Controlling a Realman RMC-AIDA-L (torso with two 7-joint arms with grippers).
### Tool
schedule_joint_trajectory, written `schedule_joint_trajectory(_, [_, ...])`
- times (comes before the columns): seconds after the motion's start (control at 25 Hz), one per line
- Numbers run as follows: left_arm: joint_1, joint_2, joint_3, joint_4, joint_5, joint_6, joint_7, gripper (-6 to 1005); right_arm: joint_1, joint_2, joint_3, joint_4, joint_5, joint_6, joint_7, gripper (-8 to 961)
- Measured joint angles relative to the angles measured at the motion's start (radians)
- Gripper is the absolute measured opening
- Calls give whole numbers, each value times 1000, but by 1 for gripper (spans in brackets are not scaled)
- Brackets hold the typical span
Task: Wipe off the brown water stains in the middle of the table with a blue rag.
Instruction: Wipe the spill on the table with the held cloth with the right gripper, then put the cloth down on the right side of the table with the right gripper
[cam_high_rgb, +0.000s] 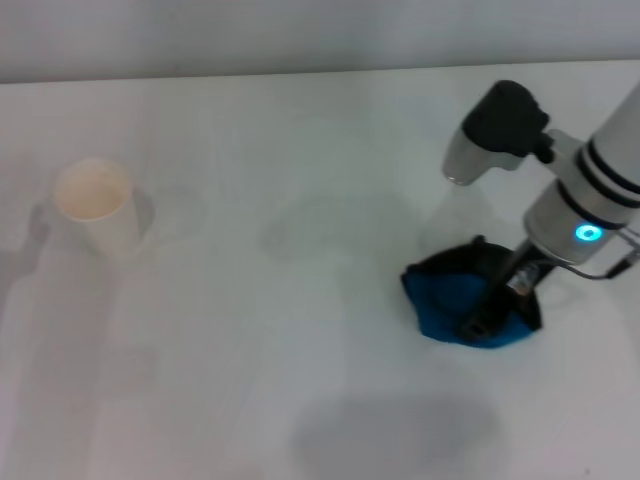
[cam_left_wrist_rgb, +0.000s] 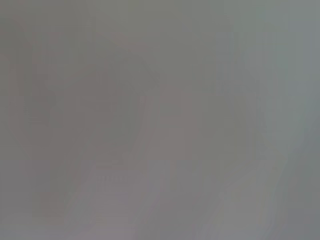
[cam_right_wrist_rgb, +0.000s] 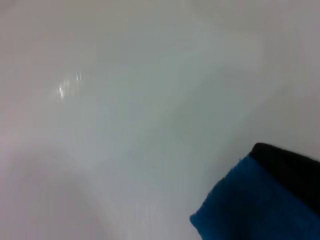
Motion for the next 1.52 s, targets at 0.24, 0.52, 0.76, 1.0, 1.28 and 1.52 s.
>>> schedule_joint_trajectory(0.24, [0, 0, 0, 0, 0, 0, 0, 888, -47, 0, 49, -77, -45, 120, 32, 54])
schedule_joint_trajectory(0.52, [-7, 0, 0, -1, -1, 0, 0, 888, -74, 10, 46, -92, -39, 232, 62, 61])
schedule_joint_trajectory(0.76, [-15, 0, 0, -12, -1, -1, 0, 888, -80, 12, 45, -91, 30, 261, 88, 67])
schedule_joint_trajectory(1.0, [-21, 0, 0, -12, -2, -1, 0, 888, -73, 8, 44, -94, 44, 240, 111, 74])
schedule_joint_trajectory(1.28, [-17, 0, 0, -12, -3, -1, 0, 887, -89, 7, 31, -130, 19, 237, 107, 81])
schedule_joint_trajectory(1.52, [-18, 0, 0, -12, -5, -1, 0, 887, -106, 8, -11, -177, 10, 243, 111, 150])
